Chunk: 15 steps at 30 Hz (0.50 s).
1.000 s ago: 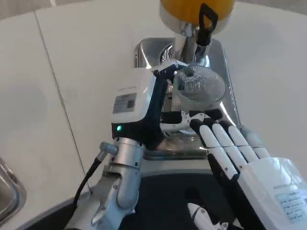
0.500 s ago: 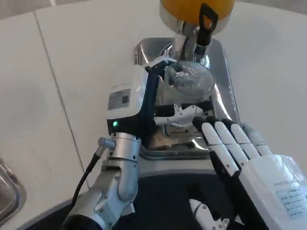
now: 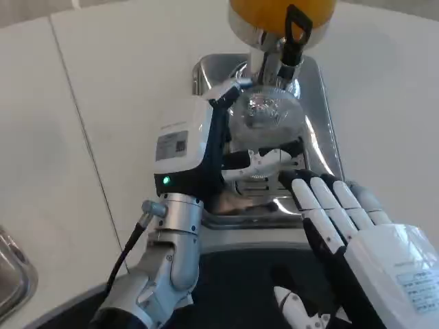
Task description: Grasp the cup under the faucet to collect the drink, then remove the cup.
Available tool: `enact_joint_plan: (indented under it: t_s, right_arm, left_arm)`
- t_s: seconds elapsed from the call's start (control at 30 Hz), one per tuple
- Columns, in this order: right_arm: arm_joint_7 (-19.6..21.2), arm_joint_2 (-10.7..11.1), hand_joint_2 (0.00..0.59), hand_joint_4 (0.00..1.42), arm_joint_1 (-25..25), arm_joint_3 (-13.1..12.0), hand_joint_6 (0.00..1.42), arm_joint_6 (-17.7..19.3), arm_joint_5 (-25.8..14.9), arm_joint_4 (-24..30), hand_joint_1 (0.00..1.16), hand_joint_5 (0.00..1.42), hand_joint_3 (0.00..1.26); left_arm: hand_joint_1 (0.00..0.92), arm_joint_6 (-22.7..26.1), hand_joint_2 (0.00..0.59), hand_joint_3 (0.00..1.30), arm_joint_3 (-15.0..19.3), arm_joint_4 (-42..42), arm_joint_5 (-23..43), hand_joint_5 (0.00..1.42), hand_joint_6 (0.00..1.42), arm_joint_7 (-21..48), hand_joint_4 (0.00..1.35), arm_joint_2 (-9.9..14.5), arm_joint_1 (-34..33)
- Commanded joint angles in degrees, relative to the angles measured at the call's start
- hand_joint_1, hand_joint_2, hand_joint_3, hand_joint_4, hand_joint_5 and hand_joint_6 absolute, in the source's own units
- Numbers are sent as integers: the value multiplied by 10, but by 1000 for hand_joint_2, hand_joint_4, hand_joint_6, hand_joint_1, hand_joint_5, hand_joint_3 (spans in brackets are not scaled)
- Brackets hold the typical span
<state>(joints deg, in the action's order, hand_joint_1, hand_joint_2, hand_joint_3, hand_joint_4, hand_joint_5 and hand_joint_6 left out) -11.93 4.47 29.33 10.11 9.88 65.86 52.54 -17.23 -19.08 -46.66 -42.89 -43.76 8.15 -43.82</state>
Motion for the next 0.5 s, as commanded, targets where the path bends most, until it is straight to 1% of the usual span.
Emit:
enact_joint_plan:
  t_s: [0.03,0.17,0.23,0.3,0.4,0.47,0.5]
  right_arm:
    - [1,-2,538,0,-2,-2,0,-6,-6,2,156,0,4]
    - [0,-1,538,0,-6,-2,0,-8,-8,2,156,0,9]
    - [0,-1,538,0,-6,-3,0,-8,-10,2,157,0,11]
    - [1,-1,538,0,-7,-4,0,-9,-12,2,157,0,12]
    - [2,-1,538,0,-8,-6,0,-10,-16,1,158,0,13]
    - [3,-1,538,0,-9,-6,0,-11,-17,0,158,0,13]
    - [4,-1,538,0,-10,-6,0,-11,-17,-1,158,0,13]
  left_arm:
    - [331,-8,48,295,-7,1,3,745,982,-8,182,0,-7]
    - [319,-14,48,267,-3,0,9,694,924,-2,143,6,-11]
    - [309,-18,46,253,-1,2,12,662,859,2,130,10,-11]
    - [296,-25,40,242,2,20,16,624,794,10,113,24,-1]
    - [280,-33,40,229,6,51,23,589,745,23,96,48,17]
    - [269,-39,37,220,19,85,34,566,716,40,88,77,39]
    - [268,-40,36,219,25,98,38,558,705,47,85,86,47]
